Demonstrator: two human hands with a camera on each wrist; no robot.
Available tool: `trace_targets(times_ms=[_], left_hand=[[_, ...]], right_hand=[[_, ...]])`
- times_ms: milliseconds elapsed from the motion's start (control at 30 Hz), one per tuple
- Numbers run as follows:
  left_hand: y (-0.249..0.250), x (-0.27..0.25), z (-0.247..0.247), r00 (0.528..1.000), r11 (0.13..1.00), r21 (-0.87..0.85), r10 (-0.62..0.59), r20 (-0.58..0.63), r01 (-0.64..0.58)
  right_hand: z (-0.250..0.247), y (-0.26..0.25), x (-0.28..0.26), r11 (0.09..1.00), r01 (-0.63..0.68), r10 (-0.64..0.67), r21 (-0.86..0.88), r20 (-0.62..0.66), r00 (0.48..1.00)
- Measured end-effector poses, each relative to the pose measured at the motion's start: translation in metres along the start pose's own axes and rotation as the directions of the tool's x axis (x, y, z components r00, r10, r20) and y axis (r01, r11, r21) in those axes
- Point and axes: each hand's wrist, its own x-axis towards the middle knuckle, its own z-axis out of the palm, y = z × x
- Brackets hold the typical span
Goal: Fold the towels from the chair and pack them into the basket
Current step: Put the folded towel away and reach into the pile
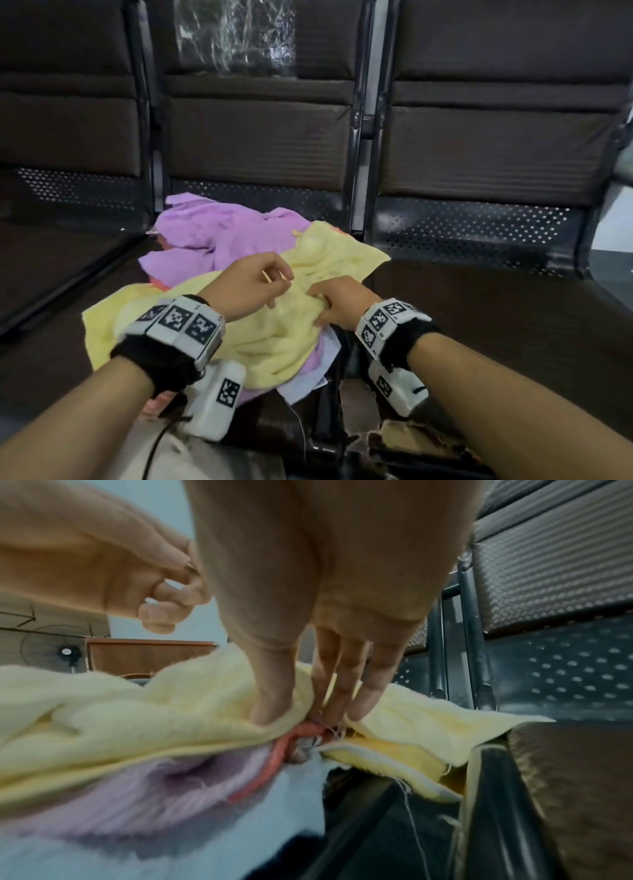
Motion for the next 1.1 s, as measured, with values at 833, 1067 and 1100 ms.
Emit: trace_targets(times_ms=[833,1067,1100], left_hand=[[0.077,-0.002,0.053,0.961,0.975,0.155,0.186,-0.205,-0.156],[0.082,0.007,0.055,0.982,0.989,0.057,0.146,-0.121,-0.14],[0.083,0.009,0.058,0.984,0.981,0.093,0.173,-0.05,-0.168]], right_hand=[[-0.057,0.042,-0.124,0.853,0.111,0.122,0.51,-0.402,0.907],[-0.085,0.063,-0.123,0.706,0.242,0.231,0.666,-0.539,0.81],[-0.092,0.068,-0.125,0.586,0.265,0.313,0.766,-0.516,0.797]])
